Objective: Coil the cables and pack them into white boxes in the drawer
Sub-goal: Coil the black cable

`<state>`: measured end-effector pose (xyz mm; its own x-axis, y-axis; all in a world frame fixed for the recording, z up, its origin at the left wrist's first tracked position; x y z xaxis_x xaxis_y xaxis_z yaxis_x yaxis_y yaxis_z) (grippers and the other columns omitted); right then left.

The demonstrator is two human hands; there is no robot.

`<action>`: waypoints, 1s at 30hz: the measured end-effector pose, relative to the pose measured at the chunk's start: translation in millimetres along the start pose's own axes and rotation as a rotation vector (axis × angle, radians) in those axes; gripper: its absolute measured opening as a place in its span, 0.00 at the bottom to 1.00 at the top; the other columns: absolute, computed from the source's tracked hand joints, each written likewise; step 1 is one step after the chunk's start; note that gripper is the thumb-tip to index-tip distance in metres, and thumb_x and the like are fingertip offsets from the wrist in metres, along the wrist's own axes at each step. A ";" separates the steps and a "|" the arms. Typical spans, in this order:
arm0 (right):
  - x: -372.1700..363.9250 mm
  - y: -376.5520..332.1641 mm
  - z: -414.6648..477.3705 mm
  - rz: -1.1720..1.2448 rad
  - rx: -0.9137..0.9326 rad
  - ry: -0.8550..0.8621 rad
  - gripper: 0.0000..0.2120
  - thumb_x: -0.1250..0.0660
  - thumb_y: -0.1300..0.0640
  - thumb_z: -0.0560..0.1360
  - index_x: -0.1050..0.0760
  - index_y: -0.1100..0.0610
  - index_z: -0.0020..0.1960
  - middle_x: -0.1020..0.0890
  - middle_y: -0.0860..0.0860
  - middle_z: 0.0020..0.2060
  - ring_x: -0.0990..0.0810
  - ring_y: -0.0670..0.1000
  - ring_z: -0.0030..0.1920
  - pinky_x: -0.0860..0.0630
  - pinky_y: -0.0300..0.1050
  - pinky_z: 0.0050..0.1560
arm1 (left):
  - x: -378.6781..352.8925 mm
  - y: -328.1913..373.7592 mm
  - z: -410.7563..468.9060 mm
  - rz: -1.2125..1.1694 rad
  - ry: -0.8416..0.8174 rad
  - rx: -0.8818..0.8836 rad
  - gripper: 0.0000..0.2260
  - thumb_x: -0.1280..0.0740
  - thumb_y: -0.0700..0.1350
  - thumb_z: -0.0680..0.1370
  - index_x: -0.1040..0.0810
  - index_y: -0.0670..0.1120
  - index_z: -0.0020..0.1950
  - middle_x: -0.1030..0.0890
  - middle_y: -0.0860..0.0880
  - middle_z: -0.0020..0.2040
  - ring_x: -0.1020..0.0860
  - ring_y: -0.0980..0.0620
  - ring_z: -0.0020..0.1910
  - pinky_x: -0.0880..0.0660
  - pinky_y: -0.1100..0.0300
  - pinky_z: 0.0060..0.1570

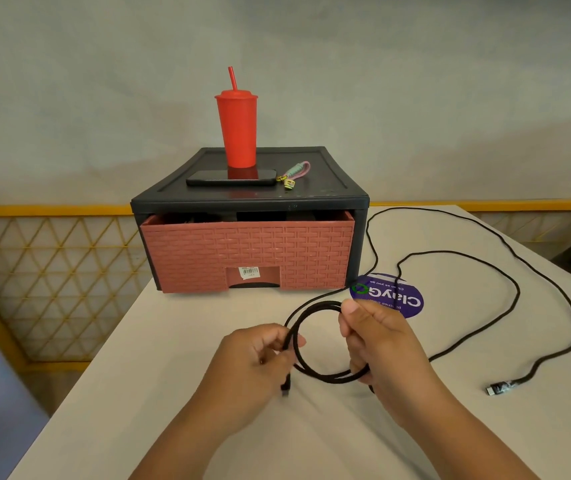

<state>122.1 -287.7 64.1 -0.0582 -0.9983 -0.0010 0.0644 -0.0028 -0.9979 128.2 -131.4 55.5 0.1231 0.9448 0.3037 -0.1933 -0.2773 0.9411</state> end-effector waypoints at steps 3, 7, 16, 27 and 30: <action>-2.6 0.1 -1.5 0.067 -0.022 -0.037 0.18 0.44 0.53 0.79 0.34 0.56 0.31 0.41 0.47 0.21 0.44 0.45 0.22 0.45 0.35 0.22 | 0.5 4.8 0.0 -0.251 0.083 0.003 0.14 0.38 0.29 0.75 0.20 0.43 0.36 0.20 0.52 0.30 0.24 0.58 0.28 0.27 0.68 0.33; -5.7 3.3 -2.1 -0.058 0.122 -0.002 0.19 0.43 0.48 0.78 0.33 0.52 0.30 0.39 0.44 0.19 0.43 0.43 0.22 0.42 0.37 0.25 | -9.4 5.8 -2.7 -0.725 -0.034 0.139 0.10 0.40 0.35 0.74 0.21 0.39 0.36 0.18 0.43 0.37 0.21 0.52 0.31 0.23 0.64 0.33; -3.0 7.2 1.8 -0.110 0.170 0.068 0.20 0.42 0.39 0.72 0.32 0.52 0.30 0.38 0.43 0.20 0.41 0.43 0.24 0.41 0.45 0.30 | -16.4 7.8 -6.5 -0.750 -0.013 0.109 0.06 0.38 0.37 0.72 0.21 0.40 0.42 0.20 0.43 0.31 0.20 0.51 0.32 0.24 0.65 0.33; 6.9 -1.4 1.2 -0.061 0.226 0.172 0.17 0.35 0.42 0.72 0.26 0.54 0.33 0.36 0.45 0.20 0.40 0.43 0.24 0.40 0.44 0.29 | -29.7 -2.5 -10.3 -0.608 -0.347 0.199 0.16 0.42 0.56 0.72 0.29 0.50 0.27 0.23 0.52 0.37 0.24 0.57 0.42 0.28 0.56 0.51; 7.1 0.6 2.2 -0.080 0.239 0.164 0.16 0.38 0.43 0.71 0.26 0.54 0.33 0.36 0.44 0.20 0.39 0.43 0.23 0.40 0.43 0.30 | -29.9 -6.0 -7.4 -0.590 -0.281 0.256 0.22 0.42 0.62 0.74 0.29 0.48 0.27 0.21 0.51 0.41 0.23 0.56 0.45 0.29 0.58 0.50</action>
<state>123.9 -294.9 63.6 -0.2311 -0.9718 0.0473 0.2849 -0.1140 -0.9518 118.5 -156.7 39.7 0.3908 0.8786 -0.2745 0.2144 0.2032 0.9554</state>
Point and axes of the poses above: each hand's wrist, its own z-axis towards the middle knuckle, its own x-axis out of the back of the hand, y = z × x, the point moved 3 cm from there along z, towards the middle knuckle
